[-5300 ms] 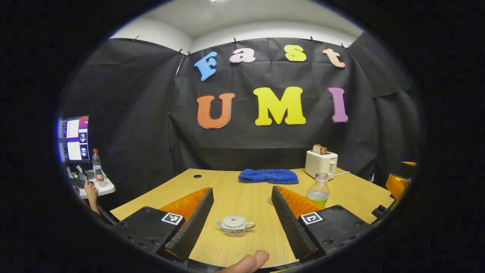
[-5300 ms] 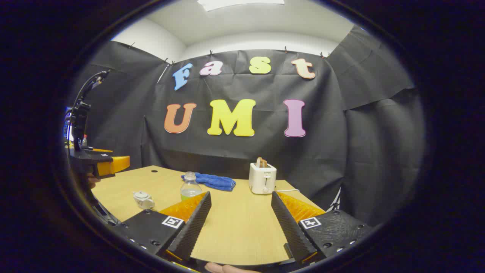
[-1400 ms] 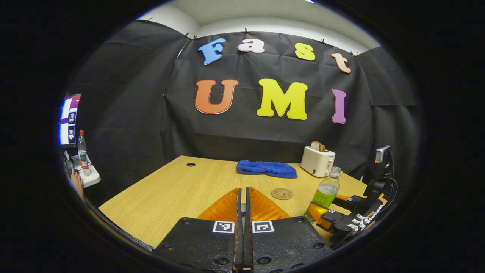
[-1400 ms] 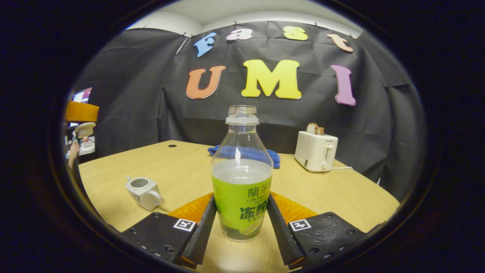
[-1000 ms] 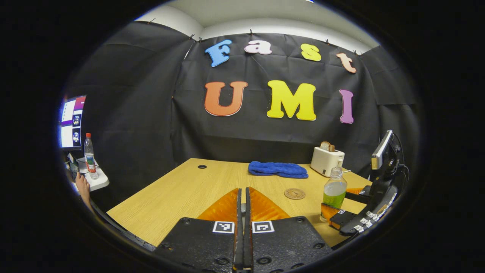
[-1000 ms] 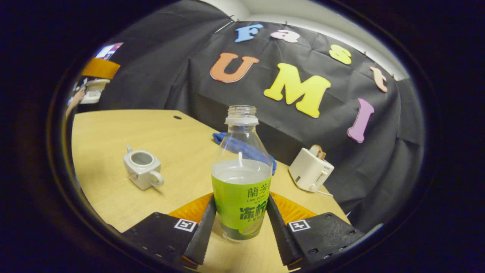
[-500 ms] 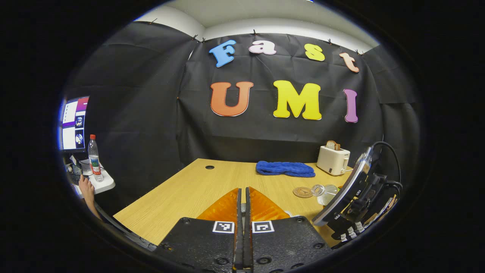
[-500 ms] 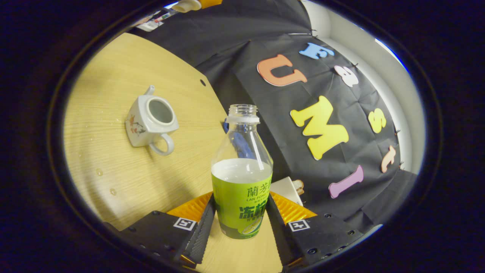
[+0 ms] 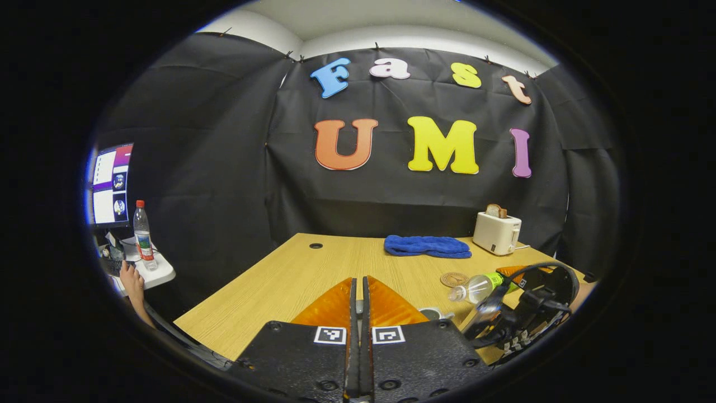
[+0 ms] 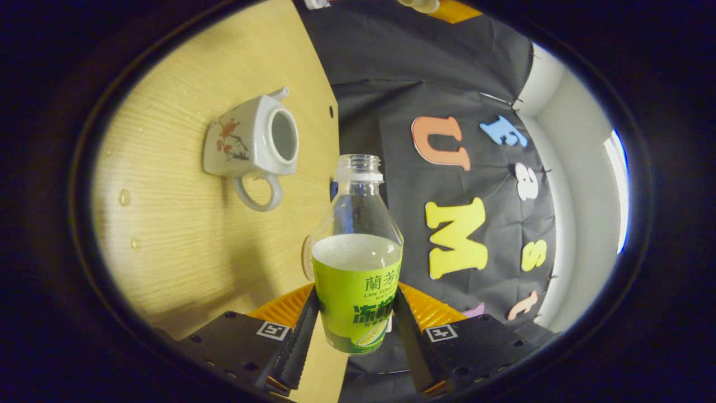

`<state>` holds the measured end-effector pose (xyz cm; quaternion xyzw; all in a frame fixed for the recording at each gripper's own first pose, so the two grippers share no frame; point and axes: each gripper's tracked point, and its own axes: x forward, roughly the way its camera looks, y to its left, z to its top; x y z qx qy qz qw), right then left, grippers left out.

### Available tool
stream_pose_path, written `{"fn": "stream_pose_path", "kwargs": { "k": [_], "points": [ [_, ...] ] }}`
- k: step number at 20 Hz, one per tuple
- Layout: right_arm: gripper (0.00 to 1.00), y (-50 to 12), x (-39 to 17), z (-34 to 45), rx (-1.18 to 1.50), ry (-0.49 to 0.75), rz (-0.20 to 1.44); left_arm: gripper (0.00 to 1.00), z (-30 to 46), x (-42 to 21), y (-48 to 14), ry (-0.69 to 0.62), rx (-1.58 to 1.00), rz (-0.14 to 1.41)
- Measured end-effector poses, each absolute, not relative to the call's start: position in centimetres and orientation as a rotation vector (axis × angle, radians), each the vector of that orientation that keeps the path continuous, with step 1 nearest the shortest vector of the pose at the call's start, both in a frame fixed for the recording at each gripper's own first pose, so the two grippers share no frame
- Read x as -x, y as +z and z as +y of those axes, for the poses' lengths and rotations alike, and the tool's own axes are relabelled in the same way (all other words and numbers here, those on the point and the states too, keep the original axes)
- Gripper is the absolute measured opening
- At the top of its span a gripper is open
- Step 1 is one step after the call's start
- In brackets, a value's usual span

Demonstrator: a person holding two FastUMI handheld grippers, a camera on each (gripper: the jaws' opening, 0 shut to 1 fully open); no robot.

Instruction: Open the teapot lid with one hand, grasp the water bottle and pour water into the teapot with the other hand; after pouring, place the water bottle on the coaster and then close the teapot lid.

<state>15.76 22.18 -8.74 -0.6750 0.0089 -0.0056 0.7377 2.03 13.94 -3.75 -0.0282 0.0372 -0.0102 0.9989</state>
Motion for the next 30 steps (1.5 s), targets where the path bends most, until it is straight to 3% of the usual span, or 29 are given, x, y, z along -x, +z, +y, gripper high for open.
{"fn": "stream_pose_path", "kwargs": {
  "k": [7, 30],
  "points": [
    [0.73, -6.6, -16.6, 23.2, 1.704, -0.083, -0.111, 0.03, 13.9, -2.0, -3.8, -0.020, 0.044, 0.080],
    [0.72, -2.4, -16.5, 24.9, 2.021, -0.207, -0.369, 0.03, 13.0, -1.9, -4.0, -0.045, 0.021, 0.097]
  ]
}}
